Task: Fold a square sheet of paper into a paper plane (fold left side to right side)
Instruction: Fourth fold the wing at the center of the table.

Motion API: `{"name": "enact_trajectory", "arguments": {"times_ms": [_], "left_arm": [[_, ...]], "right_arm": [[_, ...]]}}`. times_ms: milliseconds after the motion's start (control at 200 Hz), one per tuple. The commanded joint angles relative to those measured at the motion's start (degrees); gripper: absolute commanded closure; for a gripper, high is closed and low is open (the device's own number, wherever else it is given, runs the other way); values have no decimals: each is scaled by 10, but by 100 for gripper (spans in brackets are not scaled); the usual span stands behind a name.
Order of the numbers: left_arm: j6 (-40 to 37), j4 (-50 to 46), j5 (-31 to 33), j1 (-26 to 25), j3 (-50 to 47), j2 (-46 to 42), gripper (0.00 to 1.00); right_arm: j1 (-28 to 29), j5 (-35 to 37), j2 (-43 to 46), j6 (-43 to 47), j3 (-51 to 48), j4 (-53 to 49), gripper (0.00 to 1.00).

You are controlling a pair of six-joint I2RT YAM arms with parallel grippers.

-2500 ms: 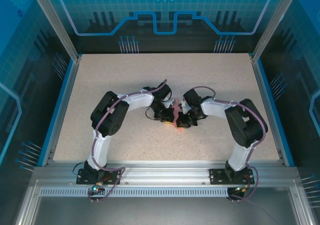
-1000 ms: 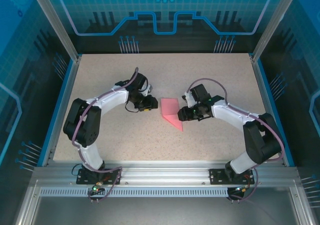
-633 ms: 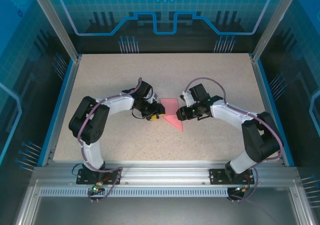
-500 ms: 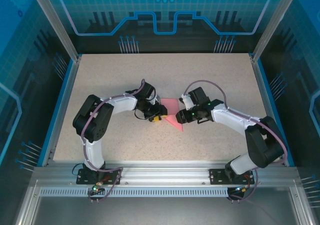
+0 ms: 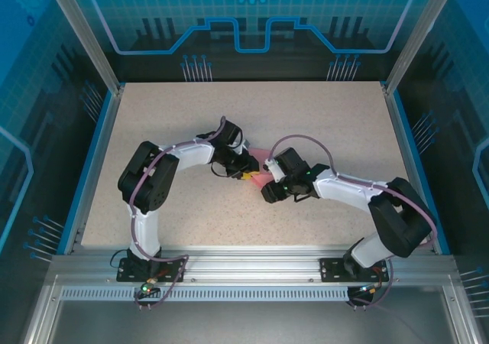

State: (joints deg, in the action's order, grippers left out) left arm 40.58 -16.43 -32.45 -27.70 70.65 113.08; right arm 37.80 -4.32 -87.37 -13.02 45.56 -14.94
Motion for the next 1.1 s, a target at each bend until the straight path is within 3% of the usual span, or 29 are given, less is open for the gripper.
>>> {"name": "enact_trajectory", "arguments": {"times_ms": [0, 470, 810, 970, 1095], "left_arm": [[5, -15, -20, -3, 19, -22, 73], [23, -26, -31, -6, 46, -17, 76], [15, -43, -22, -5, 53, -24, 74], [2, -63, -11, 1, 57, -38, 63], [-8, -75, -7, 13, 54, -57, 53]], "right_arm": [[7, 25, -22, 8, 21, 14, 52], [8, 57, -54, 7, 29, 22, 57], [8, 65, -64, 7, 29, 16, 79], [7, 64, -66, 8, 27, 12, 93], [4, 52, -68, 10, 28, 10, 96]]}}
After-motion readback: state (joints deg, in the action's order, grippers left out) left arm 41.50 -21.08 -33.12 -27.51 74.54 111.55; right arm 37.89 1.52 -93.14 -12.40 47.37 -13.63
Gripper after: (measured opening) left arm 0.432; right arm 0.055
